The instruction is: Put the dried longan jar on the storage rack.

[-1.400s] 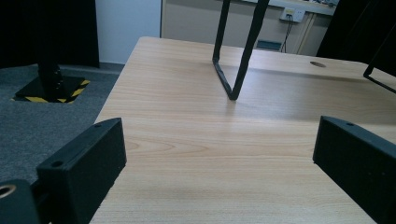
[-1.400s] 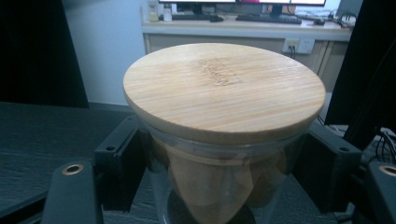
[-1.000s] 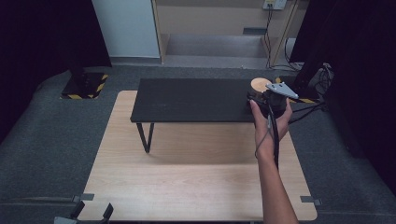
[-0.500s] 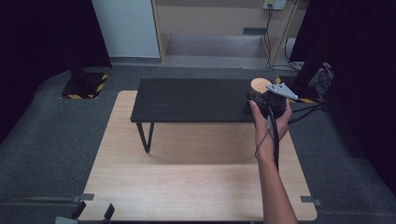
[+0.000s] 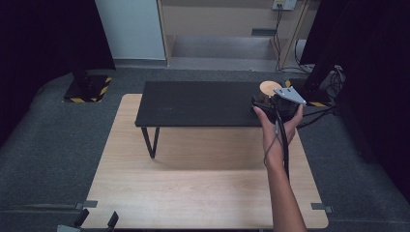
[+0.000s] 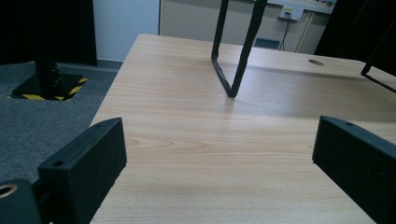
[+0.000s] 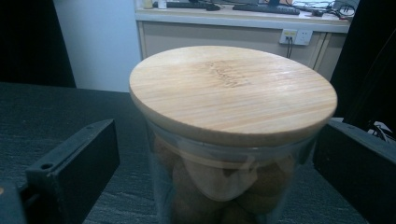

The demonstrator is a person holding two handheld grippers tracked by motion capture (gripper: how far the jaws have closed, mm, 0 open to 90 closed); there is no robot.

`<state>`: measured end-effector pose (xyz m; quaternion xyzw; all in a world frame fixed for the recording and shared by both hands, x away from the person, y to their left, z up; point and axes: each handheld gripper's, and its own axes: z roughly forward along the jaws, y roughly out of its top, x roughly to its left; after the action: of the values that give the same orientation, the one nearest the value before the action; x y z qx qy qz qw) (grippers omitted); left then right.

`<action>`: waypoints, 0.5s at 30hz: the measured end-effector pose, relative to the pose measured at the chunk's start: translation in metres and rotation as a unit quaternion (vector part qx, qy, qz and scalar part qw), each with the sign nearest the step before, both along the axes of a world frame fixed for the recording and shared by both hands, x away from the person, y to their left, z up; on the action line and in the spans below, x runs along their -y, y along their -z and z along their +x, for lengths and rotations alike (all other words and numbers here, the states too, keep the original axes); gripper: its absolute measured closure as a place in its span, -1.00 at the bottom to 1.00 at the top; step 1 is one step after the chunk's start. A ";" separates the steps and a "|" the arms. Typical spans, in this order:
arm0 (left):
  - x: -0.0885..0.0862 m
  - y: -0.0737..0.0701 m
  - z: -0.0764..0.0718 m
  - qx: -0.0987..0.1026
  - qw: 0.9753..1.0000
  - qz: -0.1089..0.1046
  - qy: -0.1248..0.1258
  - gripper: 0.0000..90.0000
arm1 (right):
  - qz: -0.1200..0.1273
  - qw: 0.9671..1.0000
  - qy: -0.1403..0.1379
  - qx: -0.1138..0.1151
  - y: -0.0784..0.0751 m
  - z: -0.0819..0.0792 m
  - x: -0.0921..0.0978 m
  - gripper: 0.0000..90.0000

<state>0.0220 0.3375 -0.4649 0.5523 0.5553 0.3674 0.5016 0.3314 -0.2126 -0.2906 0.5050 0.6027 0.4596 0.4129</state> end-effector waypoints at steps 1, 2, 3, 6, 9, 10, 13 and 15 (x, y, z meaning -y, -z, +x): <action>0.000 0.000 0.000 0.000 1.000 0.000 0.000 -0.97 | 0.001 1.000 -0.001 0.001 0.000 0.000 0.000 -0.99; 0.000 0.000 0.000 0.000 1.000 0.001 0.000 -0.97 | 0.001 1.000 -0.001 0.001 0.000 -0.001 0.000 -0.99; -0.001 0.000 0.000 0.000 1.000 0.001 0.001 -0.97 | 0.002 1.000 -0.002 0.001 0.000 -0.001 0.000 -0.99; -0.001 0.000 -0.001 0.002 1.000 -0.001 0.001 -0.97 | 0.002 1.000 -0.004 0.002 0.000 -0.002 0.000 -0.99; -0.001 0.000 -0.002 0.003 1.000 -0.001 0.000 -0.97 | 0.001 1.000 -0.006 0.006 0.000 -0.004 0.000 -0.99; -0.001 0.000 -0.002 0.003 1.000 -0.001 0.000 -0.97 | 0.001 1.000 -0.007 0.006 0.000 -0.004 0.000 -0.99; -0.002 0.000 -0.003 0.004 1.000 -0.002 0.000 -0.97 | 0.000 1.000 -0.008 0.006 -0.001 -0.005 0.000 -0.99; -0.002 0.000 -0.003 0.004 1.000 -0.004 0.000 -0.97 | 0.000 1.000 -0.009 0.006 -0.001 -0.006 -0.001 -0.99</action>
<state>0.0186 0.3393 -0.4654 0.5489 0.5546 0.3672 0.5062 0.3253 -0.2119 -0.2896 0.4968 0.6045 0.4664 0.4126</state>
